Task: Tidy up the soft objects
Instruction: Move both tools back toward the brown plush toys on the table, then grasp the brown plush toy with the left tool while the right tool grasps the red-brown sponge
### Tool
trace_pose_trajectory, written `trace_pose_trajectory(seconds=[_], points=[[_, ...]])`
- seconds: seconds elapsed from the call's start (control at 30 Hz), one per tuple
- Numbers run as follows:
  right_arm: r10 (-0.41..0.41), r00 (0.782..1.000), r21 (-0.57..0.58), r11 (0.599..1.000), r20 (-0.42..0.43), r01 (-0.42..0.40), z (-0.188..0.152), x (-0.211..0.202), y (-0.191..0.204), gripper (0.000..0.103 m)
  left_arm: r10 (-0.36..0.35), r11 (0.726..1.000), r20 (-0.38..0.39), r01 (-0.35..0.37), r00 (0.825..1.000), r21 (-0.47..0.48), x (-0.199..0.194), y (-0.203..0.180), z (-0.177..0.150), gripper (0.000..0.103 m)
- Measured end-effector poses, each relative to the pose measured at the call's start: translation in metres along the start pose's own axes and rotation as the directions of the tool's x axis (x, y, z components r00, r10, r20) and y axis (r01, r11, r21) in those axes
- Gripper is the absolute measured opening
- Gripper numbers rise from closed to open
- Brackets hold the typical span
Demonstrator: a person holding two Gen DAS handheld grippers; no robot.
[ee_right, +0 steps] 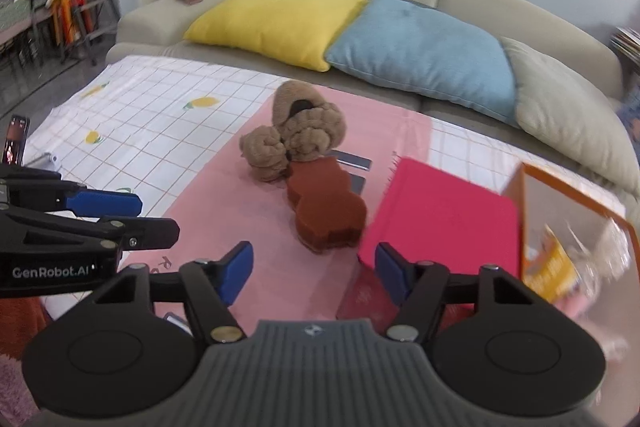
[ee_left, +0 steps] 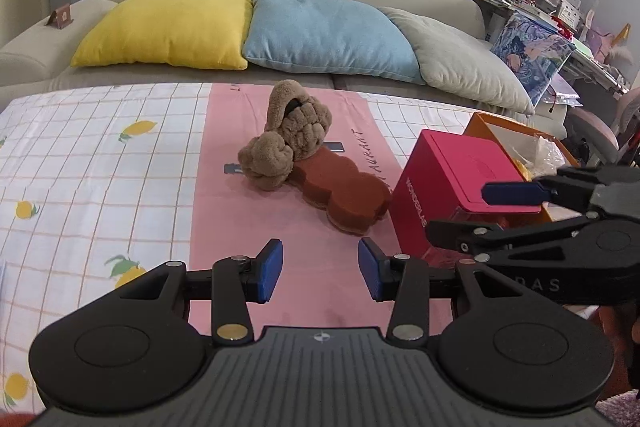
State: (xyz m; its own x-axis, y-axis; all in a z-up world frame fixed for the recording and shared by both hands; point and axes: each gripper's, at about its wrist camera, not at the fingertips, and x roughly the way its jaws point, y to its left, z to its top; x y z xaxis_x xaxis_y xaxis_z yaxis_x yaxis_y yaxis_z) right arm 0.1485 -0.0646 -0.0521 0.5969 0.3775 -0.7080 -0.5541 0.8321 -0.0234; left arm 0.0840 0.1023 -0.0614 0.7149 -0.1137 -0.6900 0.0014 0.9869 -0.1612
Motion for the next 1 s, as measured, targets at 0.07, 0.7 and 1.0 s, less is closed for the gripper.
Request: trace_pose_trajectory(seconds=[0.07,0.7,1.0], points=[[0.008,1.0,-0.025,1.0,-0.002,-0.009,0.011,0.011,0.0,0.066,0.008,1.0,0.0,-0.008,1.0,0.023,0.006,0.004,0.006,0.05],[-0.005,0.977,-0.29,0.955,-0.215,-0.059,0.073,0.129,0.007,0.067,0.053,0.952,-0.007,-0.049,0.999,0.304,0.127,0.029,0.059,0.069],[-0.056,0.952,-0.344,0.937,-0.3,-0.054,0.07,0.163,0.02,0.073,0.115,0.92,-0.086,-0.074,0.99,0.385,0.171,0.024,0.054,0.068]])
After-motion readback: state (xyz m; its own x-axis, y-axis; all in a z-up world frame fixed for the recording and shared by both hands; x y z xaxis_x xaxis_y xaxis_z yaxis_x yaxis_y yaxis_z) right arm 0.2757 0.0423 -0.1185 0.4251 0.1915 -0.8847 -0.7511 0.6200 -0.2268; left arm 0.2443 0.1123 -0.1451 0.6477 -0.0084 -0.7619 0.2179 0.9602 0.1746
